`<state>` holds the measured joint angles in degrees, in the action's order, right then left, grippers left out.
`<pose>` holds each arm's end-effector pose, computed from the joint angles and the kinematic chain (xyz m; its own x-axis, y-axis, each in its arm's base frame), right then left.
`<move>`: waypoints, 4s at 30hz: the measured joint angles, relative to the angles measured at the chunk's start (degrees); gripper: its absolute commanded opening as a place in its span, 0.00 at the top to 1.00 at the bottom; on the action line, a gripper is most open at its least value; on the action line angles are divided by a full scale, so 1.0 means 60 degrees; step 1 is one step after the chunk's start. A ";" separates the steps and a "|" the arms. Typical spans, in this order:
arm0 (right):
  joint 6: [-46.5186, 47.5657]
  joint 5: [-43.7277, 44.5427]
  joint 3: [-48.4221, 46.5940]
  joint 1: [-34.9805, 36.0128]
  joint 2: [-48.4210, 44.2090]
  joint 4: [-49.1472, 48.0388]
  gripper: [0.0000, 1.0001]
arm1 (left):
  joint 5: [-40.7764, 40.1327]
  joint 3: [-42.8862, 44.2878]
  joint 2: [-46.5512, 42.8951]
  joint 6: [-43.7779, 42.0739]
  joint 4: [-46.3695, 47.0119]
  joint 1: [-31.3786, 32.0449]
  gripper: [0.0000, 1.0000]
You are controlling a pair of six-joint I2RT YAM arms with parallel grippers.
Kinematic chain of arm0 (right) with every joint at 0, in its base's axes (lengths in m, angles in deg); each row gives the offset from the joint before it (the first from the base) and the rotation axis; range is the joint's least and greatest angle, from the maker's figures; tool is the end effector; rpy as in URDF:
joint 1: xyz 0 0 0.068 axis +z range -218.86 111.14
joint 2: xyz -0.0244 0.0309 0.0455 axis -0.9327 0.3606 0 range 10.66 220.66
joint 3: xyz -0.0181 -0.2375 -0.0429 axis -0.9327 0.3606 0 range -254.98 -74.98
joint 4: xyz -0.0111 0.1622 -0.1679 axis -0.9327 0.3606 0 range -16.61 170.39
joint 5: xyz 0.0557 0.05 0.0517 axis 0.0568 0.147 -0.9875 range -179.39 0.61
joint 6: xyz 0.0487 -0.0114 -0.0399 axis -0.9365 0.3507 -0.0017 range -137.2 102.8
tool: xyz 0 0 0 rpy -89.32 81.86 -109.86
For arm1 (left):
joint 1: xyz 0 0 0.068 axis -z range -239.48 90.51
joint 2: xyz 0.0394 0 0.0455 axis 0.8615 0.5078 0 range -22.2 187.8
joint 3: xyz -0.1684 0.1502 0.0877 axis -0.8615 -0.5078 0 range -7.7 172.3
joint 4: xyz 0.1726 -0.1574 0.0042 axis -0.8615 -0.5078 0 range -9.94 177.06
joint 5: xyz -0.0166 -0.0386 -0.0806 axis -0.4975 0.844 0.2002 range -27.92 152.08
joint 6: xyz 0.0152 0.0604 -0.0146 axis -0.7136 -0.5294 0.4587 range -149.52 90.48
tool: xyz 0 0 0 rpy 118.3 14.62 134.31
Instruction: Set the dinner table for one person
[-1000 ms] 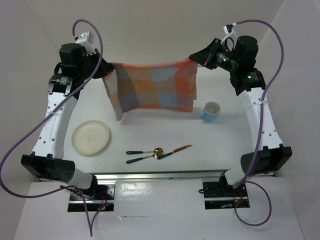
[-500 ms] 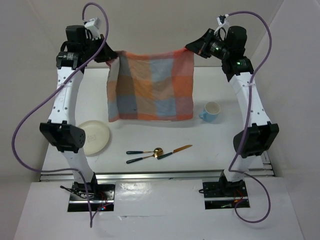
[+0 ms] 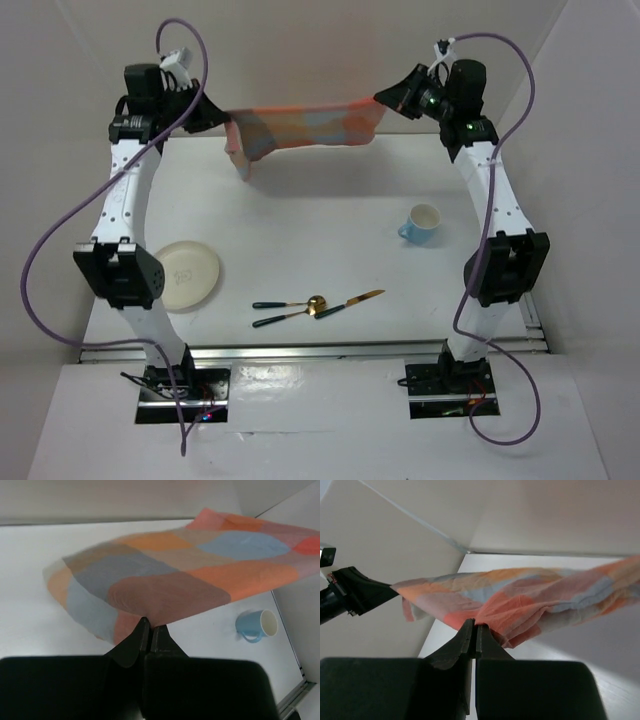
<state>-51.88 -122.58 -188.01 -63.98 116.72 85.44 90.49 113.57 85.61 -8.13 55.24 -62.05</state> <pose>0.4018 0.0616 0.4119 -0.4222 0.4418 -0.7916 -0.4552 0.6518 0.6066 0.3984 -0.0057 0.4058 -0.4430 -0.3410 -0.8291 0.2686 0.8318 -0.4857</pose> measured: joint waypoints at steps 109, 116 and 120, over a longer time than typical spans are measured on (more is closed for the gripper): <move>0.1716 0.5333 0.4823 0.1606 -0.2299 0.3002 0.18 | -0.4736 -0.4739 -0.2084 0.1169 -0.1195 0.3519 0.42; 0.1311 0.5829 0.6011 -0.1712 -0.3745 0.3544 0.16 | -0.4597 -0.4732 -0.3472 0.1169 -0.1188 0.3519 0.41; 0.1217 0.5395 0.7114 -0.2226 -0.3523 0.3894 0.16 | -0.4339 -0.4932 -0.3446 0.1169 -0.1231 0.3519 0.41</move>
<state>-44.58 -90.21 -145.33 -77.33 95.58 108.81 64.45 83.98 64.93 -1.12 47.85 -40.94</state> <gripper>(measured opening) 0.835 0.594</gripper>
